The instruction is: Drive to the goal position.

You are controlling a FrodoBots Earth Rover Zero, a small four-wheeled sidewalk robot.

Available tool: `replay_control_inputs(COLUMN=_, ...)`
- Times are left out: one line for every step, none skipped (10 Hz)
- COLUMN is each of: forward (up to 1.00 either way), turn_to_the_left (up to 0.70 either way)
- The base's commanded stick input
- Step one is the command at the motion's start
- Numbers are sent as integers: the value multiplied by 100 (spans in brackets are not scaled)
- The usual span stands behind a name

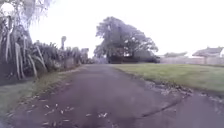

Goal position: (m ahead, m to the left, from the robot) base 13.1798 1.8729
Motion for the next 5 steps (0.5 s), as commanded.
replay_control_inputs(forward=0, turn_to_the_left=0)
replay_control_inputs(forward=0, turn_to_the_left=0)
replay_control_inputs(forward=0, turn_to_the_left=0)
replay_control_inputs(forward=0, turn_to_the_left=0)
replay_control_inputs(forward=0, turn_to_the_left=0)
